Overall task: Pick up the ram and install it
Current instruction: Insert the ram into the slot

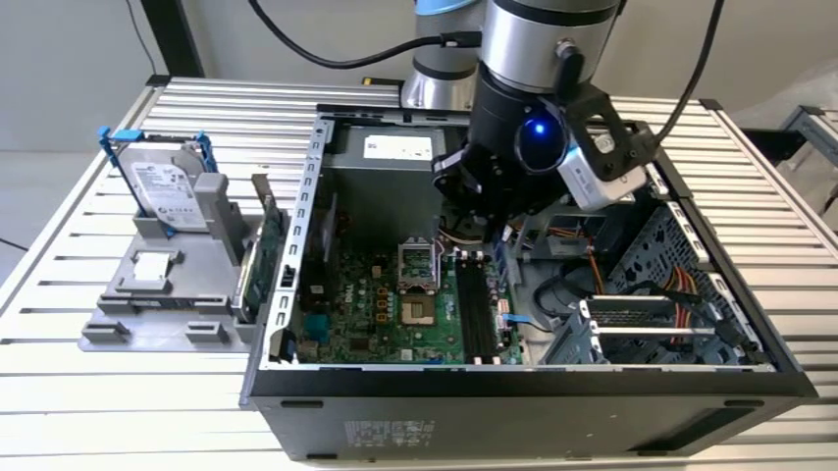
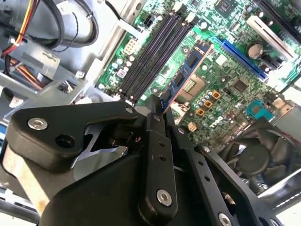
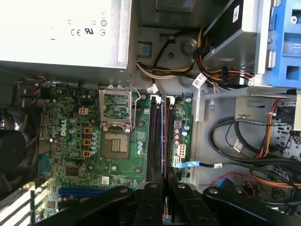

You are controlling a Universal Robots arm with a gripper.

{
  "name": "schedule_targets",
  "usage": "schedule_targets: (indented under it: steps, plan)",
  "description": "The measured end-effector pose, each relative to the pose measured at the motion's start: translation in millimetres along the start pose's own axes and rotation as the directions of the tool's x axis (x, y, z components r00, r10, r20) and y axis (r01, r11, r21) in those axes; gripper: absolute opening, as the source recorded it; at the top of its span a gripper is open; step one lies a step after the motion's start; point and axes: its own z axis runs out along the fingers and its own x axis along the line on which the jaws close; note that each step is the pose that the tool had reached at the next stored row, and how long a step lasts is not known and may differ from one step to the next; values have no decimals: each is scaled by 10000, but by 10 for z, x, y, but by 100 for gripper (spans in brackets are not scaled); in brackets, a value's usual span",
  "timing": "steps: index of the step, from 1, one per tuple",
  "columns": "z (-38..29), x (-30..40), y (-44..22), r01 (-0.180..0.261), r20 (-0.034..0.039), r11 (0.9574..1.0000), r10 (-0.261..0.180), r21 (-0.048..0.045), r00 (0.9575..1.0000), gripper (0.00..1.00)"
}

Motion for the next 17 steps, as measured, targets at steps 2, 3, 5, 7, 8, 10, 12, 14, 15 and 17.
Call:
schedule_targets:
  steps: [2, 3, 5, 7, 8, 10, 12, 14, 15, 17]
  plan:
    - [7, 0, -1, -168, 2, 9999, 168, 9, 9999, 0]
    - [13, -2, -1, -245, 3, 9997, 245, 10, 9997, 0]
    - [26, -7, -1, -401, 6, 9992, 401, 16, 9992, 0]
    - [36, -16, -2, -466, 6, 9989, 466, 19, 9989, 0]
    - [46, -17, -2, -473, 7, 9989, 473, 18, 9989, 0]
    - [73, -18, -2, -493, 7, 9988, 493, 20, 9988, 0]
    - [94, -30, -3, -541, 8, 9985, 541, 22, 9985, 0]
    - [106, -46, -5, -604, 9, 9982, 604, 25, 9982, 0]
    - [109, -54, -8, -629, 9, 9980, 629, 26, 9980, 0]
    - [117, -68, -13, -663, 9, 9978, 663, 27, 9978, 0]
